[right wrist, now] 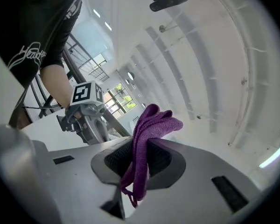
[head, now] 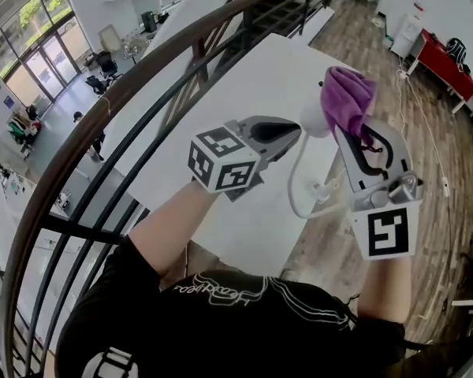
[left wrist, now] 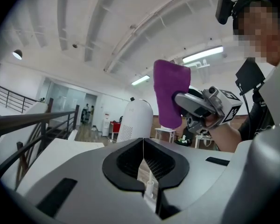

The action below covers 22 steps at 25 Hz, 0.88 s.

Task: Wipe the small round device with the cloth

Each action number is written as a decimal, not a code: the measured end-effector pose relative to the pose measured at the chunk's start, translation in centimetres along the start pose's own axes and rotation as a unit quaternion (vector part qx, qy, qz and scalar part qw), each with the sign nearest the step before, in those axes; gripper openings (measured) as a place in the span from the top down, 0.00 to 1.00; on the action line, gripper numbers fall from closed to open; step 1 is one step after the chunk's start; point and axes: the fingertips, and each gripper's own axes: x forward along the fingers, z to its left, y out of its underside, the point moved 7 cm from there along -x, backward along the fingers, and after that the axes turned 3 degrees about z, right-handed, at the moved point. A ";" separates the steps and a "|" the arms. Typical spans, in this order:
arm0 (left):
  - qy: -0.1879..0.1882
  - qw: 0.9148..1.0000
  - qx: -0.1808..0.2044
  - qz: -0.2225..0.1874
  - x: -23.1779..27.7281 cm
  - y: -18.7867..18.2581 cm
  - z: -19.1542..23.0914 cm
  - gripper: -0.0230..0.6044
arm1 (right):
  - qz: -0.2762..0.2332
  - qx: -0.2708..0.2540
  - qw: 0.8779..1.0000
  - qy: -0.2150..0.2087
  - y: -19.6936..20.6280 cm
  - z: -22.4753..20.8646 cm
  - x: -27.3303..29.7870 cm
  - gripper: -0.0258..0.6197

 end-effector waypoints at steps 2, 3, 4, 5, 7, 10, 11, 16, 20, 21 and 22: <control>0.009 1.000 0.001 -0.001 -0.3 0.0 0.3 0.95 | 0.014 -0.029 0.999 0.019 -0.8 -0.1 0.6 0.86; 0.013 1.000 0.001 -0.001 -0.4 0.0 0.5 0.95 | 0.023 -0.044 0.998 0.029 -1.0 -0.2 0.9 0.86; 0.015 1.000 0.002 0.000 -0.5 0.0 0.6 0.95 | 0.031 -0.058 0.997 0.038 -1.2 -0.3 1.2 0.86; 0.018 1.000 0.002 0.000 -0.6 0.1 0.8 0.95 | 0.039 -0.069 0.996 0.045 -1.3 -0.3 1.5 0.86; 0.021 1.000 0.001 0.000 -0.9 0.3 1.1 0.95 | 0.052 -0.087 0.993 0.053 -1.3 -0.2 1.9 0.86; 0.024 1.000 -0.004 -0.002 -1.2 0.5 1.6 0.95 | 0.075 -0.117 0.988 0.061 -1.2 0.4 2.5 0.86; 0.025 1.000 -0.006 -0.002 -1.3 0.6 1.7 0.95 | 0.081 -0.122 0.987 0.062 -1.1 0.7 2.7 0.86; 0.026 1.000 -0.015 -0.005 -1.7 1.3 1.7 0.95 | 0.102 -0.136 0.983 0.071 -0.6 2.4 3.0 0.86; 0.027 0.999 -0.028 -0.007 -1.8 1.6 1.7 0.95 | 0.115 -0.142 0.981 0.071 -0.2 3.4 3.2 0.86; 0.027 0.999 -0.032 -0.008 -1.8 1.7 1.7 0.95 | 0.117 -0.142 0.981 0.068 -0.1 3.8 3.3 0.86; 0.027 0.999 -0.036 -0.009 -1.9 1.8 1.7 0.95 | 0.120 -0.143 0.980 0.065 0.1 4.2 3.3 0.86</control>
